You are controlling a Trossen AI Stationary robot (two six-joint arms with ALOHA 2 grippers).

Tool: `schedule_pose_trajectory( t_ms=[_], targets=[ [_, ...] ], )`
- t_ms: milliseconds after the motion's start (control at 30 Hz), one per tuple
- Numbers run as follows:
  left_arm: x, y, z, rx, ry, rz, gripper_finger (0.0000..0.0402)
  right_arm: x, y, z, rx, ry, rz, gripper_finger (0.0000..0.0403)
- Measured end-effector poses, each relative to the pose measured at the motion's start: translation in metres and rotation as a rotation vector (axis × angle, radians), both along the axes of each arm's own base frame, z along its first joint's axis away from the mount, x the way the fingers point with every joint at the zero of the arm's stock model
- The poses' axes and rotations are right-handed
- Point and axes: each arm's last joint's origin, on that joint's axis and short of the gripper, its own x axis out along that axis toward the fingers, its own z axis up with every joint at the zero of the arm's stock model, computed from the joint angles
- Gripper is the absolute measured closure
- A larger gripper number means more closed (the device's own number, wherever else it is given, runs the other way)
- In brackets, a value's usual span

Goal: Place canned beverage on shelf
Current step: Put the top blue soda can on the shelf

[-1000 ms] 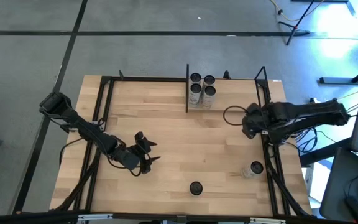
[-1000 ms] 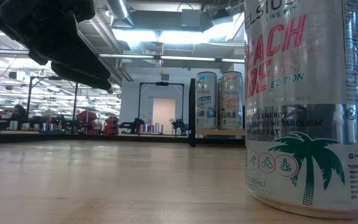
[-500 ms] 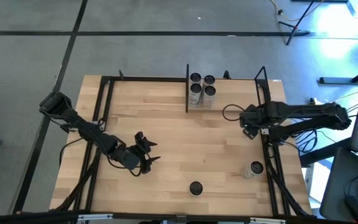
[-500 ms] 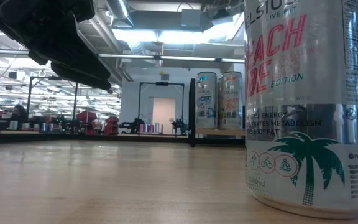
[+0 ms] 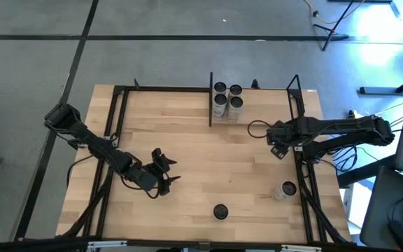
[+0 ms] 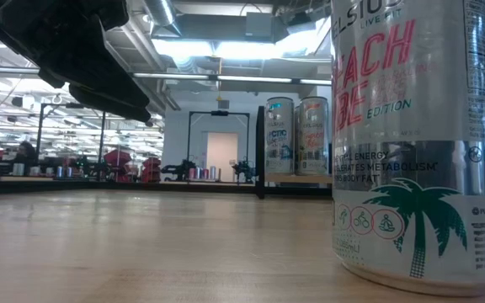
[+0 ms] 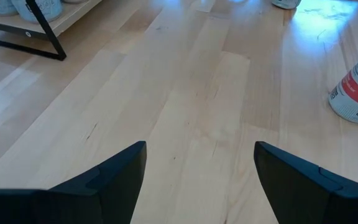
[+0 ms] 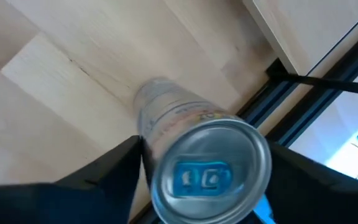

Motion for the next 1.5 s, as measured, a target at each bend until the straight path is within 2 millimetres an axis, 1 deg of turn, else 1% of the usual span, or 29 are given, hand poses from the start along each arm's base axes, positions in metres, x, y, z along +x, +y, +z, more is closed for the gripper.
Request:
schedule_pose_trajectory(
  t_ms=[100, 133, 233, 333, 633, 800, 900, 1000, 1233, 1367, 1500],
  targets=[
    [0.0, 0.0, 0.0, 0.005, 0.001, -0.003, 0.0111, 0.0, 0.0, 0.001, 0.008, -0.004, -0.001, 0.0178],
    [0.0, 0.0, 0.0, 0.006, 0.002, -0.004, 0.0111, 0.0, 0.0, 0.001, 0.008, -0.005, 0.0, 0.0193],
    [0.0, 0.0, 0.0, 0.006, 0.002, -0.004, 0.0111, 0.0, 0.0, 0.002, 0.007, -0.007, -0.001, 0.0194],
    [0.0, 0.0, 0.0, 0.006, 0.002, -0.004, 0.0111, 0.003, 0.0, 0.008, 0.015, -0.023, 0.0, 0.0194],
    [0.001, 0.0, 0.001, 0.001, -0.006, -0.004, 0.0111, 0.013, 0.0, 0.06, 0.0, -0.194, 0.012, 0.0194],
    [0.001, -0.001, 0.001, 0.001, -0.016, -0.008, 0.0111, 0.014, -0.004, 0.087, -0.086, -0.277, 0.015, 0.0194],
    [0.002, -0.001, 0.002, -0.006, -0.028, -0.008, 0.0111, 0.015, -0.014, 0.098, -0.131, -0.284, -0.024, 0.0194],
    [0.002, -0.001, 0.003, -0.011, -0.035, -0.008, 0.0111, 0.016, -0.029, 0.102, -0.156, -0.249, -0.071, 0.0194],
    [0.002, -0.001, 0.003, -0.012, -0.035, -0.008, 0.0111, 0.014, -0.078, 0.091, -0.142, -0.084, -0.206, 0.0194],
    [0.002, -0.002, 0.003, -0.016, -0.034, -0.011, 0.0111, 0.012, -0.101, 0.086, -0.136, -0.057, -0.25, 0.0194],
    [0.002, -0.002, 0.003, -0.032, -0.037, -0.003, 0.0111, 0.01, -0.122, 0.083, -0.154, -0.068, -0.264, 0.0194]
  ],
)
